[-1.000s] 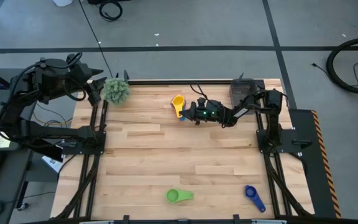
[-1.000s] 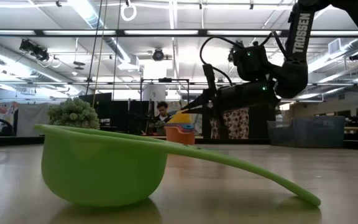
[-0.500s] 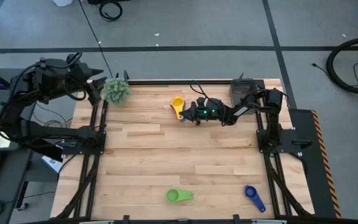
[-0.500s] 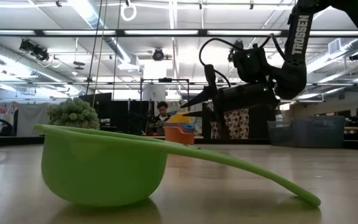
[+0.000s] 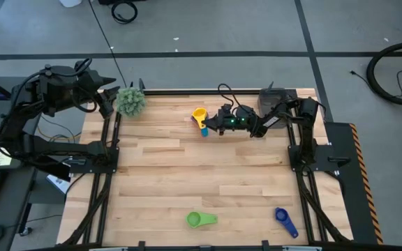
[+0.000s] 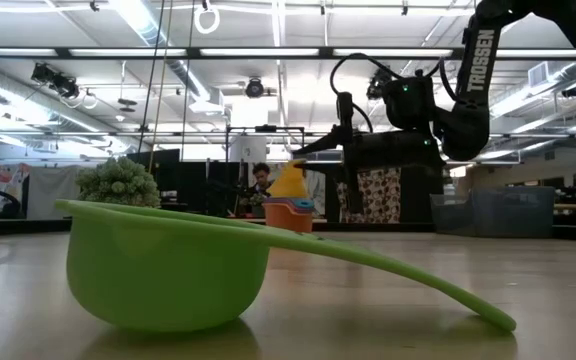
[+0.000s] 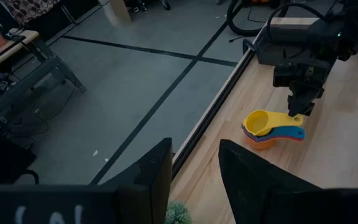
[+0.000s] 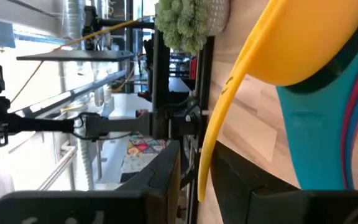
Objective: Nest measuring cups in basket
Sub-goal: Stack the yellow measuring cup on top of the light blue measuring cup
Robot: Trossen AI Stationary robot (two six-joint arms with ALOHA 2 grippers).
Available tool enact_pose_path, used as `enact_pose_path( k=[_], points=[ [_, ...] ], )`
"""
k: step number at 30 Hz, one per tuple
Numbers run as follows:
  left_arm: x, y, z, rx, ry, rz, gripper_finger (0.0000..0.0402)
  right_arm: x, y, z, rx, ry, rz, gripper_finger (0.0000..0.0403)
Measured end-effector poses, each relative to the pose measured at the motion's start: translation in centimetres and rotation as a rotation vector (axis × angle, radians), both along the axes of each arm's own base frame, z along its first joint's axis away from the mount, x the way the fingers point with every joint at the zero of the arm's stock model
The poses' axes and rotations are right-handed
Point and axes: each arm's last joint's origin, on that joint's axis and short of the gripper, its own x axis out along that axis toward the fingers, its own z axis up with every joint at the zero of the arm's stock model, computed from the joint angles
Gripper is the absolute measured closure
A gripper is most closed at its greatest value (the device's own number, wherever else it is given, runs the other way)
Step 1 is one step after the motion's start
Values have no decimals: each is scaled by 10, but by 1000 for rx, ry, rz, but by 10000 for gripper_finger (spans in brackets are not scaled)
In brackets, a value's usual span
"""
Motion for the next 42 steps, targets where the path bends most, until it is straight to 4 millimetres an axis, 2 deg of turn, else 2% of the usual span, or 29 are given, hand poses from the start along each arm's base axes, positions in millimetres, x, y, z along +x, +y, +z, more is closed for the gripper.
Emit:
enact_pose_path(
  k=[11, 16, 22, 31, 35, 42],
  points=[
    [0, 0, 0, 1, 1, -1, 265, 0, 2, -4, -59, 44, 73, 312],
    [0, 0, 0, 1, 1, -1, 265, -1, 2, -13, -22, 127, 67, 311],
    [0, 0, 0, 1, 1, 0, 265, -2, 0, -13, -30, 131, 44, 301],
    [0, 0, 0, 1, 1, -1, 265, -10, -13, -20, -4, 194, 40, 288],
    [0, 0, 0, 1, 1, 0, 265, -13, -20, -18, -11, 166, 95, 288],
    [0, 0, 0, 0, 1, 0, 265, -19, -33, -11, -24, 104, 76, 289]
  ],
)
